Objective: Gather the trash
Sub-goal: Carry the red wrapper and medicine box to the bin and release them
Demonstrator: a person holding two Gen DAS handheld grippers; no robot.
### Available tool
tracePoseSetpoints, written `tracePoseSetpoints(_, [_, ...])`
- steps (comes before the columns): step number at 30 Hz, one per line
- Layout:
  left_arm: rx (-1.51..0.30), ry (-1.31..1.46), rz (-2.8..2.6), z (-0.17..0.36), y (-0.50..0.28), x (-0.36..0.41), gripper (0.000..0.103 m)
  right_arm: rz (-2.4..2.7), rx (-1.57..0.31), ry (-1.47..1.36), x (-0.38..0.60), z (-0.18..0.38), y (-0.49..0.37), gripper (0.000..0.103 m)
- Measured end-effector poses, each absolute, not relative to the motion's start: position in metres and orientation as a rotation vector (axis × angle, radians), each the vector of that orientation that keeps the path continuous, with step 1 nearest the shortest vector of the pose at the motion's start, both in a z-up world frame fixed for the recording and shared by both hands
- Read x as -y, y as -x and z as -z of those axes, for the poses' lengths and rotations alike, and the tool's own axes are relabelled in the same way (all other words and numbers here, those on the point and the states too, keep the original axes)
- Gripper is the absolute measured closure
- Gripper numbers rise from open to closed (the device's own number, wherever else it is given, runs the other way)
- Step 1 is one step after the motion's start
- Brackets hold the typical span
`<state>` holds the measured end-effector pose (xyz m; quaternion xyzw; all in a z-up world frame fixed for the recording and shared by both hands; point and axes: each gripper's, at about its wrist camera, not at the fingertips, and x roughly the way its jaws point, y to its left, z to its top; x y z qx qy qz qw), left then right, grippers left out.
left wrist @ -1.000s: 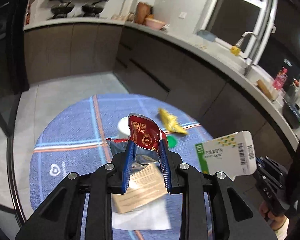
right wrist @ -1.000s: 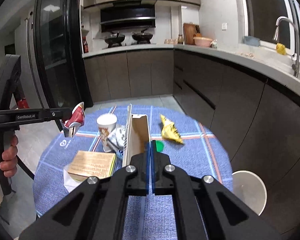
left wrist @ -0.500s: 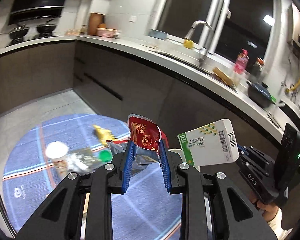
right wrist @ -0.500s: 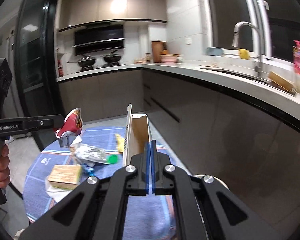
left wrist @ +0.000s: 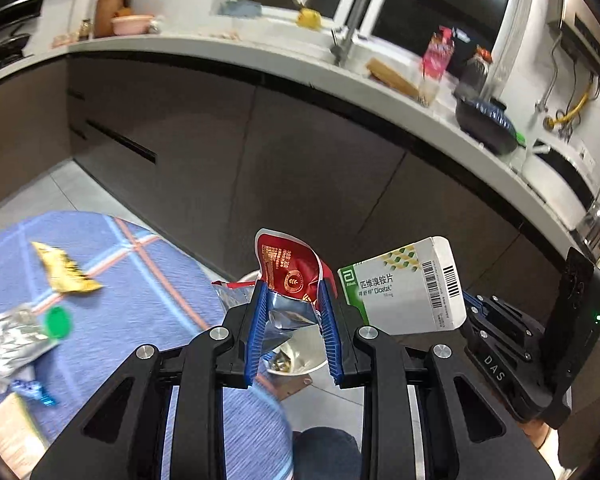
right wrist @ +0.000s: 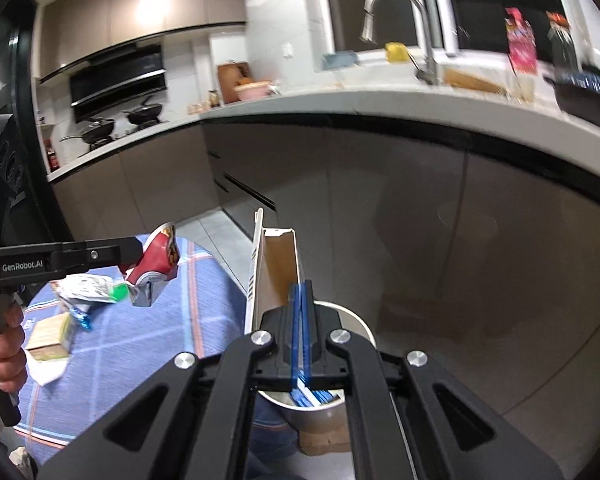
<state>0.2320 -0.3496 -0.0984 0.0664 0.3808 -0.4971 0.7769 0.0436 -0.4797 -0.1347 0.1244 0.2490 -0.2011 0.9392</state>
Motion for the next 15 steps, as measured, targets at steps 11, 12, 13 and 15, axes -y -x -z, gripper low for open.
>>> tracePoseSetpoints(11, [-0.945,-0.257,1.057,0.175,-0.243,0.429,0.079,0.412,-0.621,-0.373,0.536,0.218,-0.066,0.1])
tracePoseSetpoints(12, [-0.952,-0.268,1.051,0.182,-0.245,0.435,0.079,0.409,-0.628,-0.379,0.538,0.223,-0.069,0.1])
tracePoseSetpoints(13, [-0.958,-0.275,1.046,0.186,-0.245,0.439,0.079,0.406,-0.637,-0.384,0.541,0.23,-0.073,0.1])
tracePoseSetpoints(15, [-0.972,-0.29,1.037,0.197,-0.247,0.447,0.079,0.396,-0.646,-0.388,0.543,0.239,-0.079,0.1])
